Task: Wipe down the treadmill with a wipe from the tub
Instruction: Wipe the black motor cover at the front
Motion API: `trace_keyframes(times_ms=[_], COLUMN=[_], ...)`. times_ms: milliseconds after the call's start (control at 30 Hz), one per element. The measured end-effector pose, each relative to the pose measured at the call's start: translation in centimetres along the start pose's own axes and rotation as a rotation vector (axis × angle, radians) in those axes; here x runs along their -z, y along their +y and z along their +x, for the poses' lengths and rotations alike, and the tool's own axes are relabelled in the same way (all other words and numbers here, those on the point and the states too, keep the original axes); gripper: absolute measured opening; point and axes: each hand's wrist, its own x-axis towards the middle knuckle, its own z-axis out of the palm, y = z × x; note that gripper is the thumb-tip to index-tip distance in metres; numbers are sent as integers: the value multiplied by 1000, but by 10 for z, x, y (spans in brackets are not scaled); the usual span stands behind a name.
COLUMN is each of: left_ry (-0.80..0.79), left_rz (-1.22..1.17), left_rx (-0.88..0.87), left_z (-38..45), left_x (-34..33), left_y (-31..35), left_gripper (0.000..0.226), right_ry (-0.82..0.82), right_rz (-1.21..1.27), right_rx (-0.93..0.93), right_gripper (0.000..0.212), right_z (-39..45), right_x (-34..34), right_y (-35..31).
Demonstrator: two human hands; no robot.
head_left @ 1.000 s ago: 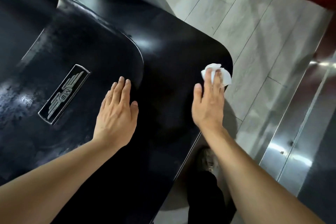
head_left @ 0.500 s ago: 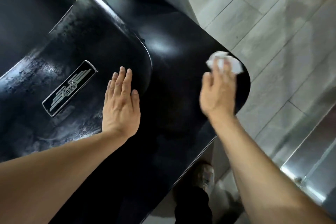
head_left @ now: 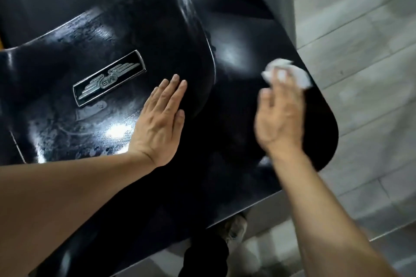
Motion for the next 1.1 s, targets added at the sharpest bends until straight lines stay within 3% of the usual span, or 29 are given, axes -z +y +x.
trace_keyframes(times_ms=[67, 133, 200, 333, 367, 467, 533, 600, 700, 733, 833, 900, 1033, 1100], left_ry=[14, 22, 16, -5, -8, 0, 7, -8, -14, -14, -15, -14, 77, 129], left_rz=[-8, -13, 3, 16, 17, 15, 9, 3, -2, -5, -29, -58, -44, -17], left_rx=[-12, -20, -15, -1, -1, -6, -7, 7, 12, 10, 30, 31, 68, 94], left_z=[0, 0, 0, -2, -1, 0, 0, 0, 1, 1, 0, 2, 21, 46], left_x=[0, 0, 2, 5, 5, 5, 4, 4, 6, 6, 8, 9, 15, 16], left_y=[-1, -1, 1, 4, 4, 3, 3, 3, 3, 4, 5, 5, 7, 4], left_gripper=[57, 56, 56, 57, 57, 57, 57, 57, 58, 58, 58, 59, 54, 52], right_ry=[-158, -266, -230, -147, -170, -321, -402, -346, -282, -303, -439, -510, -314, -308], right_rz=[61, 50, 39, -10, 14, 107, 87, 106, 46, 41, 145, 129, 41, 57], right_rx=[350, 450, 361, -78, -65, 375, 532, 414, 28, 18, 423, 561, 260, 232], right_gripper=[53, 56, 60, 68, 67, 56, 56, 53, 52, 50, 49, 50, 55, 57], right_z=[-1, 7, 33, 81, 79, 54, 52, 74, 118, 122, 112, 116, 159, 164], right_x=[-13, -20, -19, -2, -2, -13, -20, -18, -11, -11, -20, -24, -29, -32], right_y=[-40, -53, -32, 15, 5, -45, -53, -38, -7, -10, -41, -42, -21, -34])
